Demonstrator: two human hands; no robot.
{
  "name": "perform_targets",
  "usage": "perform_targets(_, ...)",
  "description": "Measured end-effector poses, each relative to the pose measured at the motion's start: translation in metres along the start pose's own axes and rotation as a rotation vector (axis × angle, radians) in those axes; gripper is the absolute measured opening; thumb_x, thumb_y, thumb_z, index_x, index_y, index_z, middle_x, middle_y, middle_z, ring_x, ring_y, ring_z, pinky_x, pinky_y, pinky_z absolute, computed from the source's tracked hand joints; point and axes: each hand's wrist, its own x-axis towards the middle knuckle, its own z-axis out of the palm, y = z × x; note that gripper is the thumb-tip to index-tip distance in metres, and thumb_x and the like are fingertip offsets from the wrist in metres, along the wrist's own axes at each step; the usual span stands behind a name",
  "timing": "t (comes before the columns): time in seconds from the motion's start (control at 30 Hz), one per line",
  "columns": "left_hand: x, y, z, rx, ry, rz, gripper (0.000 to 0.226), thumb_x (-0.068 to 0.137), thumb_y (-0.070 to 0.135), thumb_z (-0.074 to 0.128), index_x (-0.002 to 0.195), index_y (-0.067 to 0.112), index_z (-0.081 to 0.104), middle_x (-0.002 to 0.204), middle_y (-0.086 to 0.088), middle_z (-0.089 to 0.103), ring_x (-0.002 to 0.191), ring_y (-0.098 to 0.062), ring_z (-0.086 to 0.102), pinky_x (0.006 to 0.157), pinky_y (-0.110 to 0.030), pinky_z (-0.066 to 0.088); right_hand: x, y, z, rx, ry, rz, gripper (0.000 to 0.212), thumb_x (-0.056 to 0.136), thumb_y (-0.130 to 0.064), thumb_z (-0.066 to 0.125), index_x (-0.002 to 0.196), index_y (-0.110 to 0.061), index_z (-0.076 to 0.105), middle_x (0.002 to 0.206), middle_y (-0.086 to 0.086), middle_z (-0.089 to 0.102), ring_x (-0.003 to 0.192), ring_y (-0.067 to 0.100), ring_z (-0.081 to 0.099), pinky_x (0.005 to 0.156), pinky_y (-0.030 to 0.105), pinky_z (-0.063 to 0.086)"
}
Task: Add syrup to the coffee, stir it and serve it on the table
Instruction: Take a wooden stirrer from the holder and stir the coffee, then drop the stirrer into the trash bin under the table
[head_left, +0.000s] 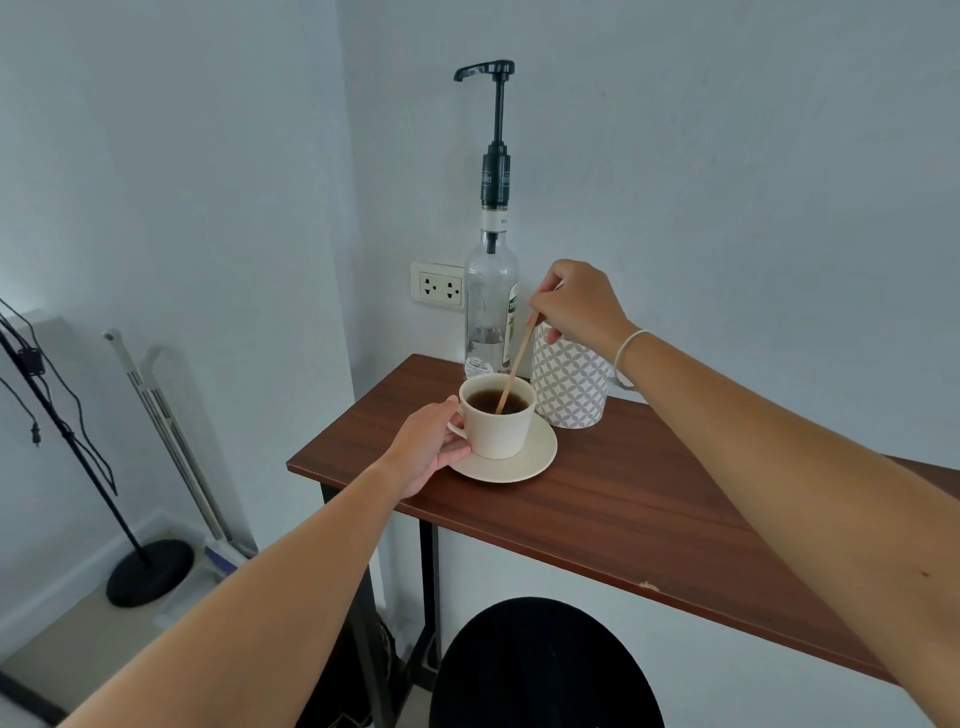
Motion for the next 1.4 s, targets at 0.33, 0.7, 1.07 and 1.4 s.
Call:
perform_targets(0.33,0.004,0.004,-0.015,0.238,-0.044,0.047,0.037,0.097,0.031,0.048,0.122,0.004,0.049,0.13,-0.011,0.053,0.116,-0.021,0.058,0.099,-0.037,0.05,-0.027,0.005,-0.007,0.103,0.174,0.19,0.006,0.079,-0.006,0.052,0.078,-0.012,0.051,0.067,-0.001,0.068,0.042,0.015,0.059,0.038,0.015,0.04)
perform_targets(0.7,-0.003,0.009,-0.029,0.288,-0.093,0.03,0.049,0.099,0.027,0.042,0.144,0.007,0.035,0.134,-0.018,0.051,0.116,-0.024,0.053,0.102,-0.038,0.047,-0.065,0.031,-0.01,0.371,0.413,0.473,0.022,0.085,-0.006,0.052,0.067,-0.014,0.043,0.075,0.007,0.068,0.037,0.012,0.057,0.035,0.017,0.041)
perform_targets(1.07,-0.032,0.032,-0.065,0.379,0.067,0.153,0.045,0.098,0.032,0.041,0.139,0.011,0.043,0.132,-0.014,0.053,0.116,-0.022,0.053,0.093,-0.033,0.05,-0.061,0.017,-0.011,0.552,0.456,0.448,0.005,0.085,-0.006,0.05,0.083,-0.008,0.055,0.083,0.012,0.07,0.029,0.007,0.055,0.033,0.014,0.041)
perform_targets(1.4,-0.043,0.077,-0.145,0.569,0.277,0.315,0.038,0.098,0.029,0.039,0.13,0.012,0.052,0.117,-0.008,0.056,0.106,-0.02,0.053,0.084,-0.031,0.05,-0.051,-0.045,0.047,0.623,0.29,0.329,0.008,0.09,-0.009,0.051,0.097,-0.005,0.051,0.074,0.004,0.069,0.031,0.008,0.054,0.033,0.017,0.039)
